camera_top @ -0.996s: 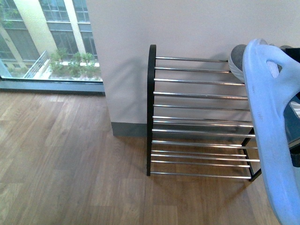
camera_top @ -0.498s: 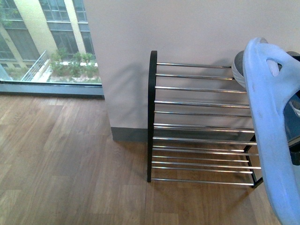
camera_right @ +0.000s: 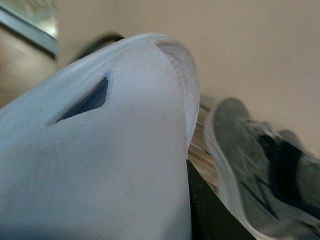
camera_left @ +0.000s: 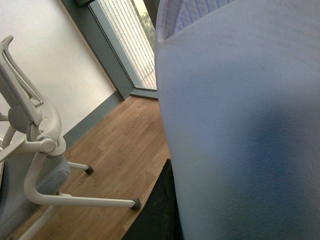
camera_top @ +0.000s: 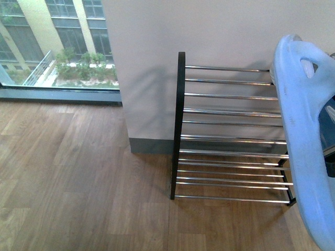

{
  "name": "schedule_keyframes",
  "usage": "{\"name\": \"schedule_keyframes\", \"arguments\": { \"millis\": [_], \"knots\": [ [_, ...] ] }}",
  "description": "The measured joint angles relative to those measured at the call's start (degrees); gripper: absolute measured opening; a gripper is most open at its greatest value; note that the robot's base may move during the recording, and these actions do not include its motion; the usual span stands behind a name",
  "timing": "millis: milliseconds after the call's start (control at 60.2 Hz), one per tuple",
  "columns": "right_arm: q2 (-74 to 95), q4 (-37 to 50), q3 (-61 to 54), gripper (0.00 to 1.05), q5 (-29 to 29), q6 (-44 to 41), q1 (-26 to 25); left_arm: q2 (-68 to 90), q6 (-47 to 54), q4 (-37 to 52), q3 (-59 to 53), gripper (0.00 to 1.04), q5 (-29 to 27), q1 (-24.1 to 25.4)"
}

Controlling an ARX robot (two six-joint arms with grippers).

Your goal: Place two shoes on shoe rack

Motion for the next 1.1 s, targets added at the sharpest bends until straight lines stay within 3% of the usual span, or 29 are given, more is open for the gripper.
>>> {"name": "schedule_keyframes", "arguments": {
  "millis": [83,149,315,647,764,830,930,1096],
  "knots": [
    [2.67,3.96,0.57,0.02,-7.23,8.44,-0.37,0.0,0.0,0.0,0.0,0.02,0.02,0.0],
    [5.31,2.01,2.56,0.02,-10.56,15.28,0.17,0.0,0.0,0.0,0.0,0.02,0.02,0.0],
    [12.92,-1.73,9.6,0.02,-8.63,20.26,2.29,0.0,0.0,0.0,0.0,0.02,0.02,0.0],
    [31.89,-8.39,32.61,0.02,-3.23,20.52,3.17,0.0,-0.02,0.0,0.0,0.02,0.04,0.0],
    [38.21,-5.14,39.41,0.02,3.19,16.74,2.54,0.0,-0.02,0.0,0.0,0.02,0.02,0.0],
    [42.51,2.84,42.86,0.02,7.23,9.33,1.99,0.02,-0.02,0.0,0.0,0.02,0.02,0.0],
    [45.07,8.7,45.09,0.02,6.75,1.49,1.2,0.0,0.0,0.0,0.0,0.02,0.04,0.0],
    [46.16,12.68,45.57,0.02,0.87,-10.64,0.66,0.02,0.0,0.0,0.0,0.02,0.02,0.0]
  ]
}}
